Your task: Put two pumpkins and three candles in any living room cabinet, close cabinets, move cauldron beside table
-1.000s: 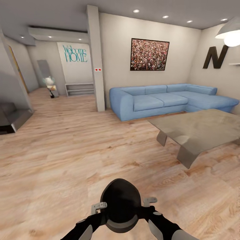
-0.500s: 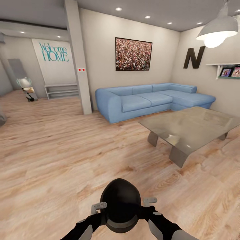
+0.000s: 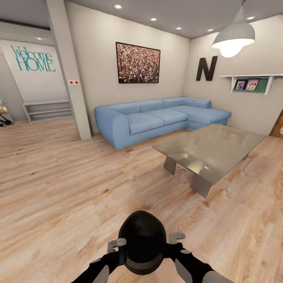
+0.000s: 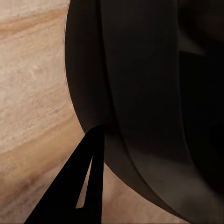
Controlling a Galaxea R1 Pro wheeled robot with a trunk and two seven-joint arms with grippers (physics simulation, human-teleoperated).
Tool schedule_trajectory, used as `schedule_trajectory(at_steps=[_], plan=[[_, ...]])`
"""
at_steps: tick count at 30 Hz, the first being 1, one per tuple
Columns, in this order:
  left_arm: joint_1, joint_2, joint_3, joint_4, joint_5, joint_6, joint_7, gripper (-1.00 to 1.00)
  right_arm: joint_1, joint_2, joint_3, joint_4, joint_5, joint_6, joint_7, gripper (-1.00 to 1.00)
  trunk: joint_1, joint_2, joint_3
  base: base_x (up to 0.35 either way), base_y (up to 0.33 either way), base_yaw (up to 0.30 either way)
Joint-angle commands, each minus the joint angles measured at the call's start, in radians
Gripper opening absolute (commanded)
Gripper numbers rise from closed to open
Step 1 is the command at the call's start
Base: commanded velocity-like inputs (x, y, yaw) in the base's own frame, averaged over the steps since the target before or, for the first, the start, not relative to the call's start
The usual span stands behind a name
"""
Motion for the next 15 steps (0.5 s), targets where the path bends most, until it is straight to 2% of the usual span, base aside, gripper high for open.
schedule_trajectory(at_steps=[1, 8, 15], plan=[[0.0, 0.007, -0.007, 0.0, 0.007, 0.003, 0.009, -1.0, -0.002, -0.001, 0.009, -0.014, -0.008, -0.007, 0.001, -1.0, 0.0, 0.0, -0.001, 0.289, 0.196, -0.28], [0.0, 0.007, -0.007, 0.0, 0.007, 0.003, 0.009, -1.0, -0.002, -0.001, 0.009, -0.014, -0.008, -0.007, 0.0, -1.0, 0.0, 0.0, -0.001, 0.288, 0.196, -0.263], [0.0, 0.007, -0.007, 0.0, 0.007, 0.003, 0.009, -1.0, -0.002, -0.001, 0.009, -0.014, -0.008, -0.008, 0.001, -1.0, 0.0, 0.0, -0.001, 0.288, 0.195, -0.045]])
